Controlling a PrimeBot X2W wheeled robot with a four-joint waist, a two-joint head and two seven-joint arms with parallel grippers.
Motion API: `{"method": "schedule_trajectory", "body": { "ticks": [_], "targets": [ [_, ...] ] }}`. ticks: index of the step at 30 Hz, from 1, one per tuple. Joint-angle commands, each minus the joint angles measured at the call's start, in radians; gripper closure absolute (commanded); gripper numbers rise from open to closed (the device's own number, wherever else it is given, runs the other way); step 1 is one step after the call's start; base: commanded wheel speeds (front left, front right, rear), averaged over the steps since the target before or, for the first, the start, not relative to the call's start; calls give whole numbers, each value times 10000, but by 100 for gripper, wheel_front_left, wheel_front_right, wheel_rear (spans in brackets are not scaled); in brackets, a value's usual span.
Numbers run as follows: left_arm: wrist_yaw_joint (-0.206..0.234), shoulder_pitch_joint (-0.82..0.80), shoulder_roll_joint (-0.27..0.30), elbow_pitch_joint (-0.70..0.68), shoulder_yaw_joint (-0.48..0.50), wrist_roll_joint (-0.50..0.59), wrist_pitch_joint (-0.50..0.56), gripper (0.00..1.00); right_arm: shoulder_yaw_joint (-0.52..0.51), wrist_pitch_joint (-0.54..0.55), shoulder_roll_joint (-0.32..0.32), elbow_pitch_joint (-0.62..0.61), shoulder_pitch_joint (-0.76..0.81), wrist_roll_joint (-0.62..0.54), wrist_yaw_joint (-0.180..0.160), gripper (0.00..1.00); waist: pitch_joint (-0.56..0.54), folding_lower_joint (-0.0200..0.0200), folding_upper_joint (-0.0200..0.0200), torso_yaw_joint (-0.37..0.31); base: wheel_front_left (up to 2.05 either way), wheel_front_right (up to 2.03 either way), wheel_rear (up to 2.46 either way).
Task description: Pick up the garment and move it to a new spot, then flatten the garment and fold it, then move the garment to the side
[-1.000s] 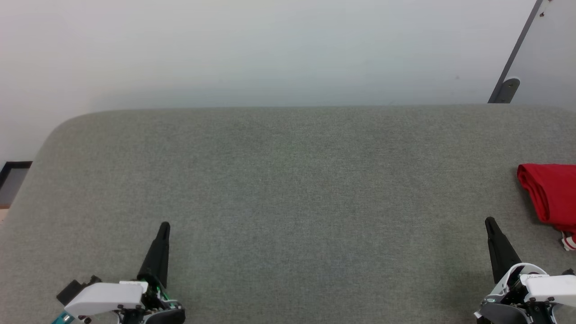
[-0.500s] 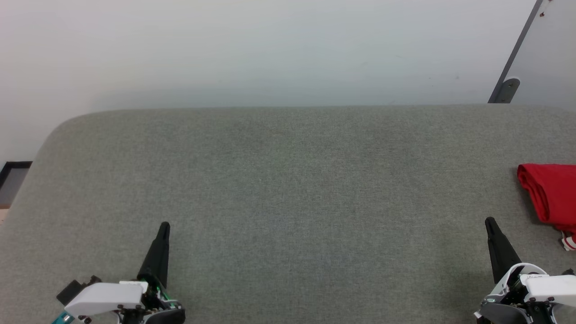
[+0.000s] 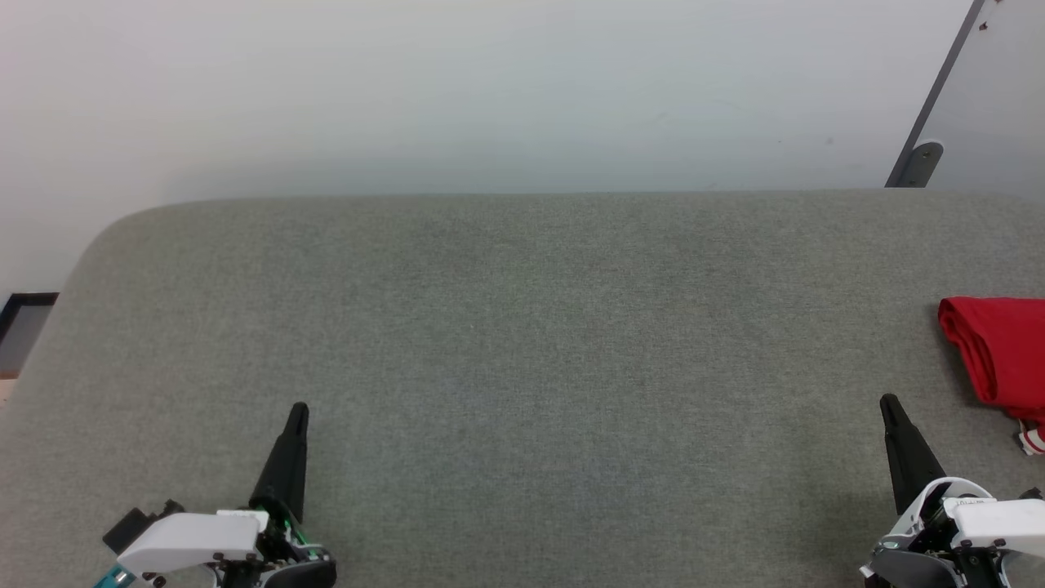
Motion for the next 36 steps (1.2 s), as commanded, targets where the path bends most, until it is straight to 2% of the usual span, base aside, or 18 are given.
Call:
{"method": "schedule_trajectory", "body": {
  "ticks": [1,36],
  "targets": [
    [15,-112,-19,18,35,48,-1,100,19,9,34,4,-23,50,-12,100,0,0,0,0,0,0,0],
    [15,-114,-31,18,49,63,18,100,19,8,32,4,-22,51,-14,100,0,0,0,0,0,0,0]
  ]
}}
